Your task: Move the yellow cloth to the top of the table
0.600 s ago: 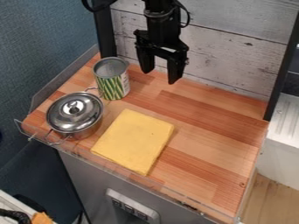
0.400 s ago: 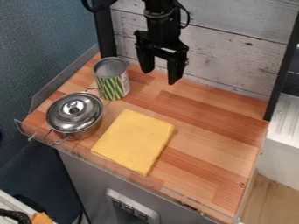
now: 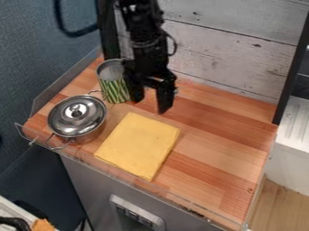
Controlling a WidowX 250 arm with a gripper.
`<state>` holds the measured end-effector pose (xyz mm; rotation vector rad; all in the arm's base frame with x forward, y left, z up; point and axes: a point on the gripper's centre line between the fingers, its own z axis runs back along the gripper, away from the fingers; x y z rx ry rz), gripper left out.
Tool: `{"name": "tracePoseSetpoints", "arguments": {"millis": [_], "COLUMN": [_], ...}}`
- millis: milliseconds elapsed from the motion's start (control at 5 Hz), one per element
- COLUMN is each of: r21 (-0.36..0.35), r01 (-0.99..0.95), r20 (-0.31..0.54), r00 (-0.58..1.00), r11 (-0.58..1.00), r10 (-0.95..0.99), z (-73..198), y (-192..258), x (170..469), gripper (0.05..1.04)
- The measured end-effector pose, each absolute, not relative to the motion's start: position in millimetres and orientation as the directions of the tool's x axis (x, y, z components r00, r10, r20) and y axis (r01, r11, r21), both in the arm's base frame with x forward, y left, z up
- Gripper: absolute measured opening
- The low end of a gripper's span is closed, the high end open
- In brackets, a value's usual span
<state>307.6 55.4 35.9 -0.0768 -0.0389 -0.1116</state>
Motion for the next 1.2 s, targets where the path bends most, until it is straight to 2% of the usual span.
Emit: {"name": "tracePoseSetpoints", "arguments": {"millis": [200, 400, 600, 800, 1200], "r21": [-0.044, 0.008, 0.060, 0.084, 0.005], "r01": [0.098, 0.037, 0.023, 0.032, 0.059], "r20": [0.044, 0.025, -0.001, -0.022, 0.035], "r00": [0.994, 0.999, 1.000, 0.999, 0.998], "r11": [0.994, 0.999, 0.998, 0.996, 0.998], "r10": [-0.096, -0.038, -0.023, -0.031, -0.059], "z": [22.9, 7.6, -5.3, -16.7, -17.1], "y": [53.8, 54.8, 45.7, 41.6, 11.6], "x": [277.8, 261.2, 260.3, 266.2, 318.2], "gripper": [1.001, 1.001, 1.001, 1.000, 1.001]}}
